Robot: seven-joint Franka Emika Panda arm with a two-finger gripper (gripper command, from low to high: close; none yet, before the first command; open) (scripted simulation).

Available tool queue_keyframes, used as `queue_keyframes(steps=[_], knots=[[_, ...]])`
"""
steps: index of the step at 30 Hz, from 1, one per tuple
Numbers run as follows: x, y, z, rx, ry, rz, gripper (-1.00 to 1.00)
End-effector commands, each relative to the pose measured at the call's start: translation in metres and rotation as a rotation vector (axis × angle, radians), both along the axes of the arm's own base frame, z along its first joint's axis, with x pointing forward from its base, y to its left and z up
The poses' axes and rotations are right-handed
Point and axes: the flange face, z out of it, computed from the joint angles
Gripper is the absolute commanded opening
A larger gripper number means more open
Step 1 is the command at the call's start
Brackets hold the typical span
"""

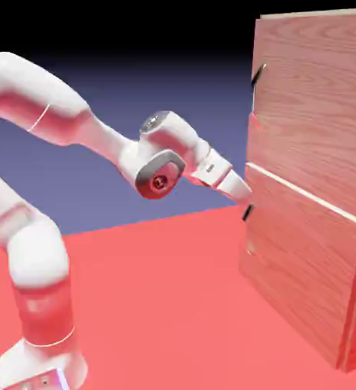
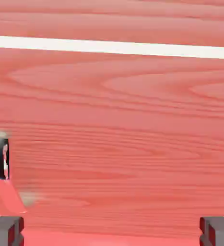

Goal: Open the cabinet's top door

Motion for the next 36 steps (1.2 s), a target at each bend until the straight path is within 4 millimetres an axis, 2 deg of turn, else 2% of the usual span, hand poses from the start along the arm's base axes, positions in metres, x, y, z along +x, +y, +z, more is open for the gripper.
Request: queue_keyframes(steps=[1,8,15,19,22,26,29,32,36], knots=[[0.004,-0.002,-0.009,0.027,0.034,-0.008,1.00],[0.027,-0.013,-0.081,0.176,0.289,-0.091,1.00],[0.035,-0.029,-0.158,0.240,0.521,-0.222,1.00],[0.036,-0.043,-0.191,0.241,0.613,-0.311,1.00],[0.037,-0.054,-0.207,0.230,0.655,-0.379,1.00],[0.041,-0.069,-0.215,0.203,0.670,-0.464,1.00],[0.047,-0.078,-0.210,0.180,0.651,-0.518,1.00],[0.057,-0.083,-0.196,0.157,0.605,-0.558,1.00],[0.074,-0.079,-0.162,0.130,0.508,-0.585,1.00]])
